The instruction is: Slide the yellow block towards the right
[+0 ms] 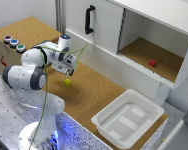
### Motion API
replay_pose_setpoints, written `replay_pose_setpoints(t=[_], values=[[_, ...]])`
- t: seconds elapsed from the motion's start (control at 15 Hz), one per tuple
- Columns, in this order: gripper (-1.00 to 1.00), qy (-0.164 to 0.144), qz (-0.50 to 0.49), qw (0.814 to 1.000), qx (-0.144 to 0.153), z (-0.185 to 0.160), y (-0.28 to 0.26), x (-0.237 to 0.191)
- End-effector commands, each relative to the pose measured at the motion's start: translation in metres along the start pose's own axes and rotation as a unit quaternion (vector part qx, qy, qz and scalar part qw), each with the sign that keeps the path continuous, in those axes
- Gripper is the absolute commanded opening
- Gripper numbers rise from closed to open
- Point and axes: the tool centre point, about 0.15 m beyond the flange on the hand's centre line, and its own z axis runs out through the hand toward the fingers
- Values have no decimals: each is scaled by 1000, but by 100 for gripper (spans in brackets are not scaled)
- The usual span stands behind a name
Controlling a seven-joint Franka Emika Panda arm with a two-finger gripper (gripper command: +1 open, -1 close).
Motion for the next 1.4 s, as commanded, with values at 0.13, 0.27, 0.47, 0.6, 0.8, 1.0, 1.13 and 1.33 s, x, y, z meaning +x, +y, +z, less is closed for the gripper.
replay_pose_setpoints(t=[0.13,0.27,0.47,0.6,0.8,1.0,1.13,1.33], values=[[-100,32,-34,999,8,41,-15,-1],[-100,34,-35,999,-1,41,-10,1],[-100,28,-40,999,7,55,-1,3],[-100,44,-36,998,4,59,9,11],[-100,52,-27,998,-16,58,26,17],[-100,47,-17,998,-37,55,50,15],[-100,49,-1,997,-54,47,71,11],[-100,47,34,996,-75,31,109,1]])
